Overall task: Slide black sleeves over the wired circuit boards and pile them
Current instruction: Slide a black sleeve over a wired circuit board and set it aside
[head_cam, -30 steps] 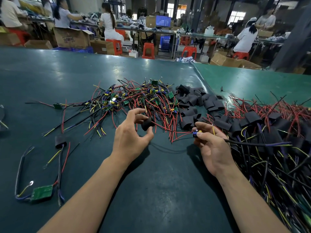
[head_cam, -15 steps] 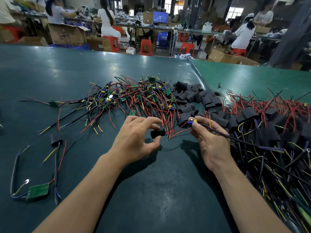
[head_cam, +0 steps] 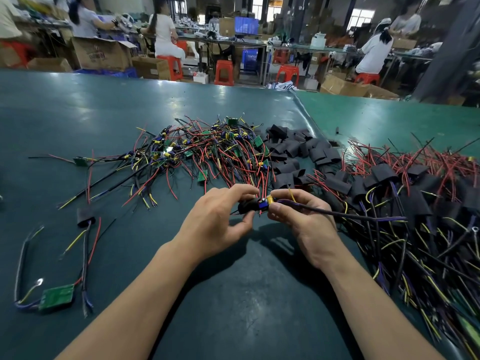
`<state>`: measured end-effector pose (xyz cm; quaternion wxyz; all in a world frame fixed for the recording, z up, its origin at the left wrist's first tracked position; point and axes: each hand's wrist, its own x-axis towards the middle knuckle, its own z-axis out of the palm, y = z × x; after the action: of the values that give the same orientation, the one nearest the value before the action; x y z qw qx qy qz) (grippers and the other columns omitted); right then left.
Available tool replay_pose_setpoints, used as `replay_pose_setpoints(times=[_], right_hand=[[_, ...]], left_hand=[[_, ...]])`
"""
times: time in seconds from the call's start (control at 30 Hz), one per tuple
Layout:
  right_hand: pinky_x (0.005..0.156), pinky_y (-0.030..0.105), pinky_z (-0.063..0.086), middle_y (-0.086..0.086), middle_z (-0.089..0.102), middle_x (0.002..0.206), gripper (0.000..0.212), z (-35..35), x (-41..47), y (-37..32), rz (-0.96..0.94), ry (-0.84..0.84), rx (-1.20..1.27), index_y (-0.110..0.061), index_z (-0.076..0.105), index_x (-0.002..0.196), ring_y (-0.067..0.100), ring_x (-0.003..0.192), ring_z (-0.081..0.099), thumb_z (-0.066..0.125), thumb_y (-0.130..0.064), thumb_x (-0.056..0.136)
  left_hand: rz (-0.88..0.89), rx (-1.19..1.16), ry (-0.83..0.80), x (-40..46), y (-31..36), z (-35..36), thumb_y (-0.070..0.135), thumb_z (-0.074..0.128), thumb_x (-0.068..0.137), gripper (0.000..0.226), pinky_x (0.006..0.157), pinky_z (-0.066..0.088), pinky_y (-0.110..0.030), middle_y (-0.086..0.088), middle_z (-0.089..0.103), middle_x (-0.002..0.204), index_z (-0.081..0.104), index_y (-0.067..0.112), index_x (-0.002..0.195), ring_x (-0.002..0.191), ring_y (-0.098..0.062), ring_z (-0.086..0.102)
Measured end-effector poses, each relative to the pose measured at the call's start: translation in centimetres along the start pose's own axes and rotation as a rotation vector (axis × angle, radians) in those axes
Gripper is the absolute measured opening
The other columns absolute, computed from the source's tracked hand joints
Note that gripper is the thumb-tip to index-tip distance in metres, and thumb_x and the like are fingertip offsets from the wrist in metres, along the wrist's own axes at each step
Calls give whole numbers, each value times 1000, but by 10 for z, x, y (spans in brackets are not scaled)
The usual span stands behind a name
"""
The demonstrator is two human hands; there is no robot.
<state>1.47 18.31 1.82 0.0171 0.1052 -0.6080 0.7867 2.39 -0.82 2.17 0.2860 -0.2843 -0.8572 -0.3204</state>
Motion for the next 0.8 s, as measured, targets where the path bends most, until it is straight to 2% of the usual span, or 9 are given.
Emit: replay_pose_setpoints(times=[0.17, 0.33, 0.43, 0.47, 0.6, 0.7, 0.8], right_hand=[[70, 26, 57, 14, 74, 82, 20, 3, 0, 2, 39, 59, 64, -8, 74, 85, 22, 75, 71, 79, -9, 65], [69, 25, 57, 14, 75, 81, 18, 7, -3, -1, 0, 100, -14, -10, 74, 81, 21, 75, 72, 80, -12, 65], [68, 23, 56, 10, 75, 79, 19, 9, -5, -1, -39, 116, -50, -7, 72, 81, 18, 72, 72, 80, -12, 65], [68, 22, 56, 9, 75, 79, 17, 9, -5, -1, -45, 111, -73, -7, 71, 81, 18, 72, 72, 80, -10, 67], [77, 29, 59, 11, 75, 84, 14, 9, -7, -1, -29, 79, -139, -8, 71, 83, 21, 79, 73, 79, 1, 75], [72, 26, 58, 11, 75, 81, 15, 6, -5, -4, 3, 68, -143, -14, 74, 78, 20, 74, 72, 81, -1, 74], [65, 24, 55, 12, 73, 76, 14, 3, -5, -6, 32, 55, -155, -12, 74, 75, 18, 68, 70, 81, 0, 72]], left_hand=[[10, -67, -7, -1, 1, 4, 10, 77, 78, 40, 81, 56, -40, 2, 73, 102, 64, 12, 116, 93, -17, 69], [-17, -175, 59, -1, 1, 6, 5, 78, 76, 37, 83, 56, -25, 7, 72, 99, 65, 12, 111, 93, -3, 68], [-65, -211, 81, -2, 1, 7, 5, 77, 76, 35, 78, 51, -10, 12, 70, 95, 65, 14, 108, 92, 2, 67], [-80, -223, 88, -2, 1, 7, 5, 77, 76, 34, 78, 51, -11, 12, 71, 94, 65, 14, 106, 92, 2, 67], [-77, -220, 96, -2, 0, 6, 3, 77, 76, 32, 84, 56, -27, 5, 73, 94, 66, 9, 105, 91, -5, 70], [-71, -217, 102, -2, 0, 6, 3, 77, 76, 32, 84, 56, -24, 7, 72, 94, 65, 9, 105, 89, -3, 69], [-64, -234, 72, -3, 1, 7, 1, 78, 75, 34, 83, 55, -23, 6, 71, 94, 65, 9, 106, 88, -2, 68]])
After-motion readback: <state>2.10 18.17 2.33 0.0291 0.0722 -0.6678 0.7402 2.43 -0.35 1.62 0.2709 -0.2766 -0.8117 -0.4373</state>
